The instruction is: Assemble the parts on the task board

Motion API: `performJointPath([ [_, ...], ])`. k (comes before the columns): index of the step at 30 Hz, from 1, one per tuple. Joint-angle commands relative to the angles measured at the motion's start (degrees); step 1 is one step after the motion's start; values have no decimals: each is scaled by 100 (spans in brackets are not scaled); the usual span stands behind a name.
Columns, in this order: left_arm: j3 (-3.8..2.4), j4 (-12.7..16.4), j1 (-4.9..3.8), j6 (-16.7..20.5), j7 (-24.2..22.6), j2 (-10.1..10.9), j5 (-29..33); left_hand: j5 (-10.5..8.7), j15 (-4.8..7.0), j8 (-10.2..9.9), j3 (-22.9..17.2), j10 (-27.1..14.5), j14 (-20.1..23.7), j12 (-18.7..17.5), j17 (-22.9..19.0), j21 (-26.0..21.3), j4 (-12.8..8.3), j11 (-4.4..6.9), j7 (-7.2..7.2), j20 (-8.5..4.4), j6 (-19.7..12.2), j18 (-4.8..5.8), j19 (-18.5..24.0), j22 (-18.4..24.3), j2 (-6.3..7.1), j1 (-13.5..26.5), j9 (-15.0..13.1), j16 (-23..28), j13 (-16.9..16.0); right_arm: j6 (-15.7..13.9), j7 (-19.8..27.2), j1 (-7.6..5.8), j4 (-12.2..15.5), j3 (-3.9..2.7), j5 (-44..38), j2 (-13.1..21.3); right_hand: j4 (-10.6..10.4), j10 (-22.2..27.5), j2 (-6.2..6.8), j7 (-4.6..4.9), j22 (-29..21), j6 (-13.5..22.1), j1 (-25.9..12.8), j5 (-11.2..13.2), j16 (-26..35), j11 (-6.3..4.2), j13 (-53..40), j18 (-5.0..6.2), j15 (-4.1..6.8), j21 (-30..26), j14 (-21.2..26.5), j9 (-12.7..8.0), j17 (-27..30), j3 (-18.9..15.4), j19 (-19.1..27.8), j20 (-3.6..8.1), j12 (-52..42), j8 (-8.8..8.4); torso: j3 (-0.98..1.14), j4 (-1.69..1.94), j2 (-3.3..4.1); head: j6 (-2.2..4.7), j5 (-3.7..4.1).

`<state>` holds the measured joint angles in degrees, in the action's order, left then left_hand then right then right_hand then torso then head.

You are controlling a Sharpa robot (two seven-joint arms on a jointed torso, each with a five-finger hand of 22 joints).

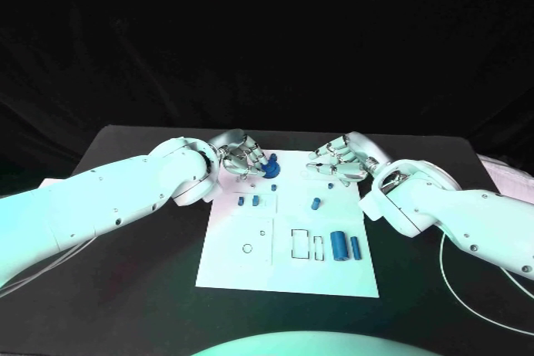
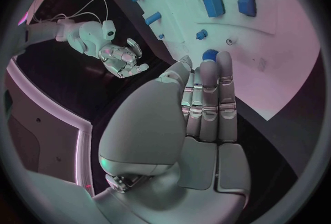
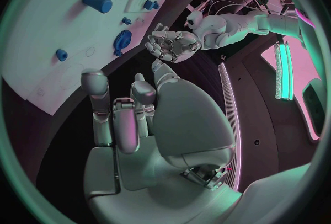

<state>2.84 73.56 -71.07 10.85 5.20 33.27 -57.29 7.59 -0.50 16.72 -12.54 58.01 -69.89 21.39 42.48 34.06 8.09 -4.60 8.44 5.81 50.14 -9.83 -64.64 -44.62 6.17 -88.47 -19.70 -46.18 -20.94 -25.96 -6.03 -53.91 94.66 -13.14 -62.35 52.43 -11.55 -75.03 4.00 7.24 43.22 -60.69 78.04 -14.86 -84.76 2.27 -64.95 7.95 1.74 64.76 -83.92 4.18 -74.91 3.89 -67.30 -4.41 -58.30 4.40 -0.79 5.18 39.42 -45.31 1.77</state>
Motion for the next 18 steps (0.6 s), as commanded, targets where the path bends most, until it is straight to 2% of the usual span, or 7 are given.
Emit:
performJointPath([
  [1,13,-66,58,158,-766,-104,-1246,-54,12,-416,-316,283,-211,-621,-62,3,-15,18,19,-10,216,-75,-137,-12,229,-23,407,-34,687,-10,69,7,2,0,-33,-12,-27,42,-21,8,-5,5,-20,-16,21,10,5,60,-4,-28,-412,-10,-664,0,30,-8,40,-12,0,-15,1,9,14],
  [4,20,-162,98,72,-758,-202,-1706,-58,40,-541,-385,314,-671,-834,608,72,-12,-8,-34,-7,333,-74,-325,-48,317,59,537,-768,920,-8,70,8,0,0,-33,-13,-27,46,-25,8,-9,5,-14,-26,25,10,10,61,-4,-31,-411,-9,-657,4,32,-8,45,-12,1,-3,-3,7,21],
  [5,21,-193,110,34,-734,-232,-1839,-60,57,-579,-392,344,-988,-886,1151,292,10,-13,-39,-9,372,-45,-535,-199,337,118,577,-1342,987,-7,71,8,1,0,-33,-14,-27,46,-25,8,-9,5,-14,-26,25,10,10,61,-4,-31,-411,-9,-657,4,32,-8,45,-12,2,-1,-4,9,24],
  [6,23,-224,123,-13,-701,-263,-1964,-63,67,-620,-398,374,-1214,-934,1610,868,25,-5,-50,-12,405,57,-852,-649,361,164,617,-1816,1051,-6,71,8,1,0,-33,-14,-27,46,-25,8,-9,5,-14,-26,25,10,10,61,-4,-31,-411,-9,-657,4,32,-8,45,-12,3,1,-5,10,29],
  [8,25,-280,145,-120,-616,-324,-2182,-76,66,-697,-403,409,-1409,-1027,2144,1456,35,0,-70,-31,486,149,-1169,-1121,406,235,697,-2371,1176,-6,72,9,2,0,-33,-15,-27,46,-25,8,-9,5,-14,-26,25,10,10,61,-4,-31,-411,-9,-657,4,32,-8,45,-12,0,4,-5,11,41],
  [11,30,-348,171,-258,-498,-407,-2408,-92,81,-730,-385,417,-1486,-1081,2352,1808,48,5,-79,-35,581,212,-1339,-1411,418,297,743,-2605,1255,-6,73,9,3,0,-33,-18,-27,46,-25,8,-9,5,-14,-26,25,10,10,61,-4,-31,-411,-9,-657,4,32,-8,45,-12,-4,4,-3,14,39],
  [18,40,-516,222,-496,-244,-607,-2703,-89,122,-733,-454,602,-1540,-1086,2323,2519,29,47,-125,-69,846,337,-1632,-1998,329,298,796,-2696,1349,-5,76,10,6,0,-33,-25,-27,45,-31,8,-16,4,-6,-38,25,9,11,62,-3,-37,-411,-9,-659,10,34,-8,43,-12,-3,-8,0,27,36],
])
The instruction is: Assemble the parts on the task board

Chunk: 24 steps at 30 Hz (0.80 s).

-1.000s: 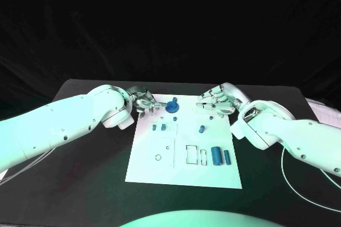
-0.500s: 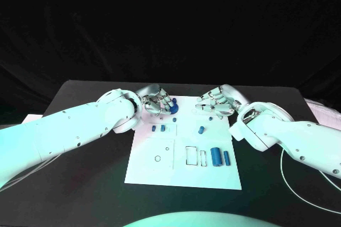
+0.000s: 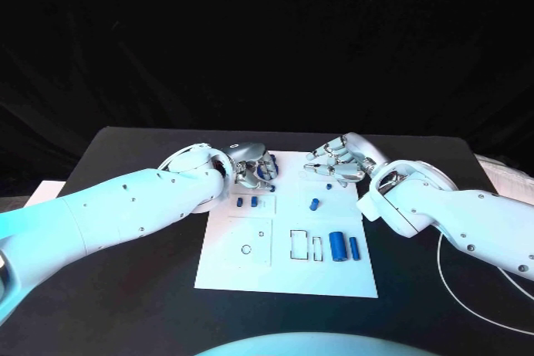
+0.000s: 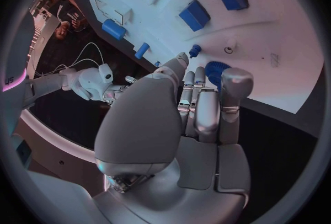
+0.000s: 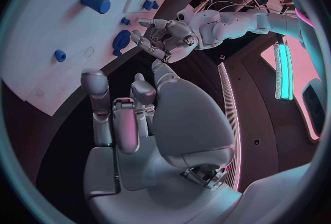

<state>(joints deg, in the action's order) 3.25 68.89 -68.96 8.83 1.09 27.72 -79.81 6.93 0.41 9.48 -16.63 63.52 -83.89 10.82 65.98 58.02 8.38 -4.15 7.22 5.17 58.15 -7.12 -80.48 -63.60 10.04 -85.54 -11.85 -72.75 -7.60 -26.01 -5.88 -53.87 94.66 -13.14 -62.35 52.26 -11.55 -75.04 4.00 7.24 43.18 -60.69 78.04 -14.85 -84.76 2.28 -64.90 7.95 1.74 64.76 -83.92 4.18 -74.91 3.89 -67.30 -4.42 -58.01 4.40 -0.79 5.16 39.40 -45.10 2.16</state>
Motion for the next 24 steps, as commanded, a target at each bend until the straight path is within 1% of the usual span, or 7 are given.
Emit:
performJointPath([
  [1,-1,-77,17,-298,190,-78,-474,-21,35,-13,-62,66,-146,-35,-31,180,-4,6,-4,-10,65,76,-69,-148,-70,-1,17,-46,25,1,62,5,7,0,-33,-9,-28,46,-31,8,-12,4,-6,-38,25,8,6,62,-4,-37,-411,-9,-660,10,34,-8,15,-12,-1,-5,0,6,0],
  [5,-1,-163,35,-356,284,-168,-553,-19,42,-40,-121,102,-162,-75,-58,307,-18,11,-5,-22,127,98,-117,-257,-85,-2,48,-61,71,4,63,5,9,0,-33,-14,-28,46,-31,8,-12,4,-6,-38,25,8,6,62,-4,-37,-411,-9,-660,10,34,-8,15,-12,-3,-6,5,-1,12],
  [10,-2,-223,46,-427,335,-251,-597,-19,46,-64,-170,139,-169,-104,-100,436,-33,12,-3,-27,171,123,-158,-369,-92,-1,74,-58,105,30,65,5,7,0,-32,-18,-29,46,-34,8,-12,4,-2,-48,25,8,5,62,-3,-38,-412,-9,-661,13,33,-8,13,-11,4,3,-2,-12,33],
  [14,-3,-259,56,-462,352,-302,-607,-20,54,-81,-212,195,-169,-117,-148,534,-47,21,-8,-33,217,141,-186,-455,-99,2,94,-47,127,43,65,5,7,0,-31,-25,-29,47,-34,9,-17,4,-1,-51,25,8,7,63,-3,-41,-412,-9,-660,14,36,-8,14,-11,8,-2,-2,-16,26],
  [17,-3,-275,64,-491,371,-325,-610,-21,59,-90,-244,235,-167,-125,-183,592,-62,30,-13,-38,251,151,-201,-507,-103,2,107,-37,141,47,65,5,6,0,-31,-28,-35,48,-37,9,-13,3,-3,-64,26,9,9,62,-3,-40,-412,-9,-661,16,32,-8,14,-11,4,-4,0,-23,36],
  [20,-3,-296,69,-517,397,-346,-612,-22,63,-97,-265,267,-165,-130,-209,637,-72,37,-16,-43,275,158,-213,-547,-105,5,116,-30,150,50,63,5,5,0,-31,-29,-35,48,-37,9,-13,3,-3,-64,26,9,9,62,-3,-40,-412,-9,-661,16,32,-8,14,-11,5,3,-3,-37,40],
  [24,-3,-337,72,-570,453,-374,-625,-21,68,-106,-292,300,-162,-135,-238,670,-86,44,-20,-47,296,163,-220,-579,-112,1,126,-21,157,52,63,5,2,0,-31,-34,-39,46,-40,10,-16,2,-3,-78,24,9,7,62,-3,-43,-413,-8,-665,18,32,-8,10,-10,8,9,-10,-34,38],
])
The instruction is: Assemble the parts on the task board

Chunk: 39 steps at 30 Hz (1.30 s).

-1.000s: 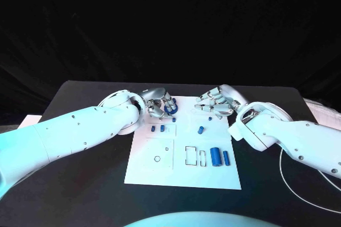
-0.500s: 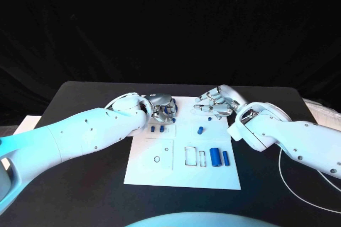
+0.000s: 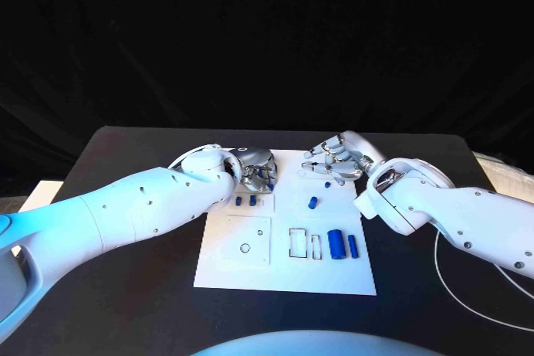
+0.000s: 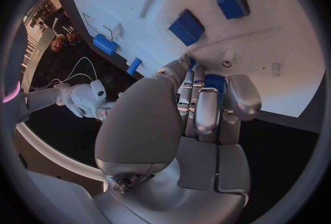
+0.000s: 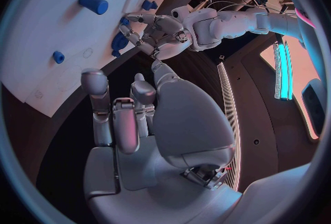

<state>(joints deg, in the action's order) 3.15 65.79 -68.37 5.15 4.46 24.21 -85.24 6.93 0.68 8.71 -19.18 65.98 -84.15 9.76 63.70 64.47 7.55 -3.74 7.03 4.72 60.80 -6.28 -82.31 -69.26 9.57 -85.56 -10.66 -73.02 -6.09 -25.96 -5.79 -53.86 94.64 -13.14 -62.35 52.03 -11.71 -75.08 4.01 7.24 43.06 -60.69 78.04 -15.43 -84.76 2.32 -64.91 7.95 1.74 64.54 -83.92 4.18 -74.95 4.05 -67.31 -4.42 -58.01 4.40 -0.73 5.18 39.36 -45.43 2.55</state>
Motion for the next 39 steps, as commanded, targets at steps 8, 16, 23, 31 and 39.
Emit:
performJointPath([
  [8,6,-151,25,-370,179,-113,-128,-30,59,-48,-159,167,-141,-32,-18,88,-76,24,-4,-16,114,88,-40,-79,-120,-39,33,-23,18,54,58,4,-6,0,-31,-30,-27,50,-42,10,2,1,-3,-31,24,5,9,61,-3,-19,-414,-8,-661,4,29,-7,10,-10,-3,0,-2,-10,-9],
  [16,5,-224,61,-361,94,-184,-143,-48,79,-56,-259,308,-138,-28,-68,173,-153,51,-15,-33,225,102,-48,-166,-134,-26,56,-31,14,61,59,5,-4,0,-31,-34,-27,50,-42,10,2,1,-3,-32,24,5,10,61,-3,-19,-414,-8,-661,4,29,-7,10,-10,-3,0,1,-22,-2],
  [23,4,-213,74,-167,22,-161,-145,-123,105,-72,-438,444,-134,-63,-110,277,-316,68,-12,-56,348,122,-59,-271,-184,-99,82,-47,6,68,56,5,-3,0,-31,-32,-32,45,-46,9,9,-3,-1,-49,25,5,3,59,-3,-16,-414,-7,-660,8,24,-7,-1,-8,-2,1,-6,-36,9],
  [31,-36,-107,79,224,-39,-27,-79,-381,85,-128,-712,551,-136,-124,-119,380,-542,48,44,-49,441,142,-60,-382,-233,-112,129,-100,-22,68,62,7,3,0,-31,-28,-37,47,-46,7,-3,-10,7,-92,26,3,9,61,-2,-25,-415,-6,-660,15,27,-7,0,-4,-3,-2,-2,-42,22],
  [39,-86,78,63,678,-126,173,148,-380,72,-173,-863,579,-129,-172,-160,417,-657,33,70,-39,476,146,-61,-427,-222,-49,162,-110,-39,58,66,11,-3,0,-31,-24,-42,51,-44,7,-8,-12,11,-120,27,2,18,62,-1,-30,-415,-5,-660,18,27,-6,7,-3,-5,9,-14,-34,23],
])
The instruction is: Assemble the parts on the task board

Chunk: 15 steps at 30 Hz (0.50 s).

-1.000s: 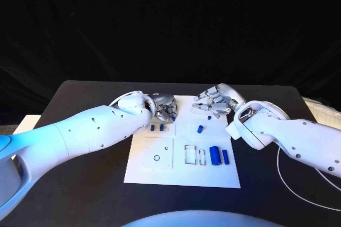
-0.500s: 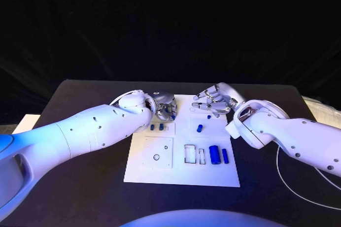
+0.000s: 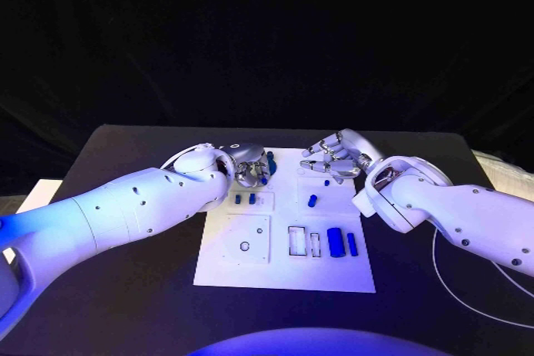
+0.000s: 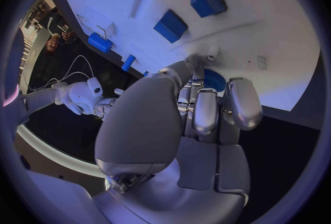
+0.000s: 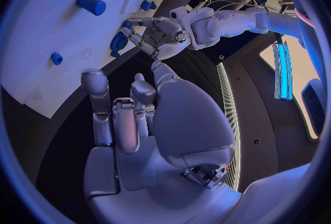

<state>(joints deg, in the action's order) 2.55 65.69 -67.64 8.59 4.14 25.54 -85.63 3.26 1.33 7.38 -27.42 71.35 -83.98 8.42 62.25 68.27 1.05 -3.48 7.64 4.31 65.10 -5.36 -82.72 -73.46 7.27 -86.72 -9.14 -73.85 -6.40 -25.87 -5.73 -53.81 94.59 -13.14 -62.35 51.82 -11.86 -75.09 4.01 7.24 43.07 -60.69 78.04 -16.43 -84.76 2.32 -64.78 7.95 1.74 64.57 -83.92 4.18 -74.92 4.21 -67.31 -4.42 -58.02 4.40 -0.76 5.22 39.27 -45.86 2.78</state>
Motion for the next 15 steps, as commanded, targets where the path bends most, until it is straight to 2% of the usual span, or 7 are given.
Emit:
performJointPath([
  [1,-38,131,-16,338,-92,73,217,-14,6,-45,-51,44,-145,-44,-24,38,-15,6,10,3,50,53,-20,-10,12,82,14,-25,-10,48,59,7,1,0,-31,-1,-26,52,-44,7,-9,-12,10,-20,27,1,5,62,-1,-33,-415,-5,-662,2,27,-6,8,-3,-3,8,-8,6,-1],
  [10,-157,553,-88,210,44,492,510,-16,-3,-87,-100,43,-134,-97,-70,44,-36,-2,14,14,63,53,-15,-28,47,224,40,-23,-16,53,56,19,-13,0,-30,13,-30,54,-42,7,-15,-13,8,-34,33,2,9,62,-1,-37,-413,-5,-655,2,29,-6,11,-3,0,12,-9,29,-18],
  [15,-188,666,-118,47,149,710,677,-13,-3,-92,-106,45,-133,-104,-76,54,-39,-2,13,15,66,55,-17,-37,51,243,43,-23,-17,57,56,34,-21,0,-9,14,-30,54,-42,7,-15,-13,8,-34,33,2,9,62,-1,-37,-413,-5,-655,2,29,-6,11,-3,0,12,-5,38,-38],
])
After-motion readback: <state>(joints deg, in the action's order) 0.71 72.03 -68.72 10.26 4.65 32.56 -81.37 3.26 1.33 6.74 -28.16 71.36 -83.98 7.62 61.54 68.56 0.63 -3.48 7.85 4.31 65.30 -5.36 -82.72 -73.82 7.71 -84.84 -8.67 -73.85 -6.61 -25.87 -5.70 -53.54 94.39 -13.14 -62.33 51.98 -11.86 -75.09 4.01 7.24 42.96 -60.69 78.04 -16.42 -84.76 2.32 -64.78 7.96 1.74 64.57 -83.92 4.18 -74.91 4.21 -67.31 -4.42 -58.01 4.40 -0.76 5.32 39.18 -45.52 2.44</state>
